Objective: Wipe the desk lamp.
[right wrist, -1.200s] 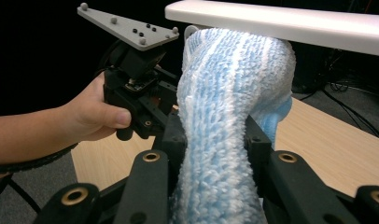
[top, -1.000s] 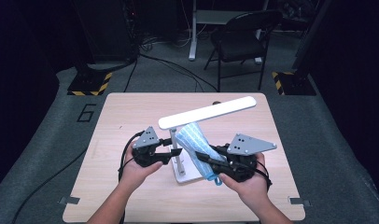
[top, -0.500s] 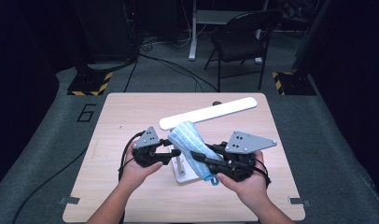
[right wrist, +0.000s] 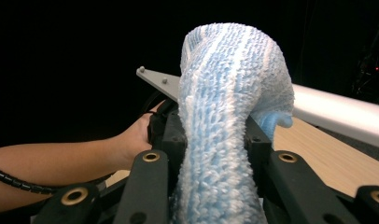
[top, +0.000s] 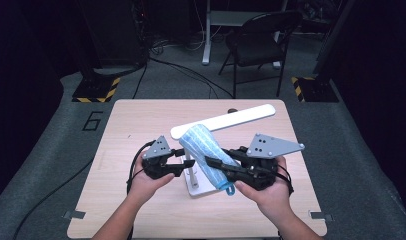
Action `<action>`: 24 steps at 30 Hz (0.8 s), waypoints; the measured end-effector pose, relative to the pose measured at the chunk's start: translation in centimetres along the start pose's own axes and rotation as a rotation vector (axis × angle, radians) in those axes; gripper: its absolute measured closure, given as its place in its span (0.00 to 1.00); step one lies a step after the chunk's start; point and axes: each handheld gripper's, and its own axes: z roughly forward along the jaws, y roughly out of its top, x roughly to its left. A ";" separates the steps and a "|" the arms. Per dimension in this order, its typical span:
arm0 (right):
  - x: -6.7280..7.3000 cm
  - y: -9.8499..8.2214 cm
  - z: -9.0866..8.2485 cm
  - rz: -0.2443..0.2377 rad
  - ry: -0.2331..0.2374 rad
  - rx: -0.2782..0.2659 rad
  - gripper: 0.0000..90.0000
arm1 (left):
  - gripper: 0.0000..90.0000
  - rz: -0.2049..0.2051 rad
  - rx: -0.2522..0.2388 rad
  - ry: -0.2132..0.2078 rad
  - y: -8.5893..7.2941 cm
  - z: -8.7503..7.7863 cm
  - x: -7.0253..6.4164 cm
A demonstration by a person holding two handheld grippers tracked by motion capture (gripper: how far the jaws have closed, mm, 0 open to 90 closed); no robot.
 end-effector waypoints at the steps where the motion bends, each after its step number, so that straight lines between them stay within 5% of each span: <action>1: 0.0 0.2 0.0 -0.002 -0.002 -0.006 0.77 | 0.59 0.000 0.002 0.001 0.0 0.0 0.0; 24: -1.2 2.4 1.6 -0.010 -0.047 -0.017 0.77 | 0.59 0.013 0.007 -0.026 -0.2 -0.6 -0.5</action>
